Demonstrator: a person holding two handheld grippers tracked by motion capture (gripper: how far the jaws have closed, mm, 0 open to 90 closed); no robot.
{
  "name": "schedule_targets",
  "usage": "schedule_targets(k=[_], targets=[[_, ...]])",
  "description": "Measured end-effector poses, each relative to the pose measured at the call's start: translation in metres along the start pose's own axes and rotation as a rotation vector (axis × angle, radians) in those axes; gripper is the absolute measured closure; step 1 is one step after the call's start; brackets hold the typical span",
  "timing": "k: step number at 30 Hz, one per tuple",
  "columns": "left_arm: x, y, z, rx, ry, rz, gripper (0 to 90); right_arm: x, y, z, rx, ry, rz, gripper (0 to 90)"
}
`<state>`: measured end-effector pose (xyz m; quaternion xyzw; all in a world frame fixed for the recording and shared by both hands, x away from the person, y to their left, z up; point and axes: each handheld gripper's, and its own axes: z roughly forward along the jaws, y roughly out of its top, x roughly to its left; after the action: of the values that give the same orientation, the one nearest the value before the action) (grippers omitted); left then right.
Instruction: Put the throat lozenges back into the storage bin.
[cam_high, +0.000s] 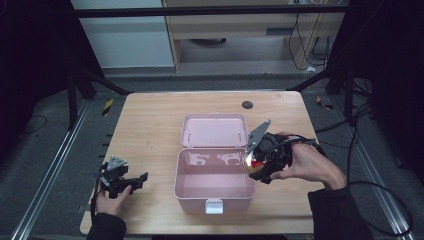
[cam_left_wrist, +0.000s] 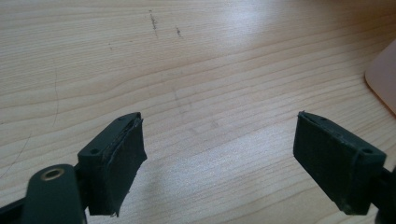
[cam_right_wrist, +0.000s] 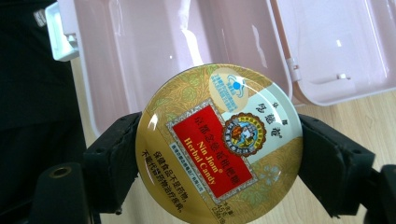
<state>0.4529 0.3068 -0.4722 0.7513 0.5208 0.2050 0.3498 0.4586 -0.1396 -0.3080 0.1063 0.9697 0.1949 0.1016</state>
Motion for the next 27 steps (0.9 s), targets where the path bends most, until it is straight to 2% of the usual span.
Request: schedule_targets(k=[10,22,27], targets=[[0.0,0.0,0.0,-0.002,-0.003,-0.001,15.8,-0.002,0.017,0.012,0.014,0.007,-0.031,20.5],[0.001,0.0,0.0,-0.003,-0.005,-0.002,15.8,-0.002,0.026,0.031,0.012,0.026,-0.053,20.5],[0.001,0.0,0.0,-0.003,-0.005,-0.002,15.8,0.0,0.029,0.042,0.031,0.036,-0.065,20.5]])
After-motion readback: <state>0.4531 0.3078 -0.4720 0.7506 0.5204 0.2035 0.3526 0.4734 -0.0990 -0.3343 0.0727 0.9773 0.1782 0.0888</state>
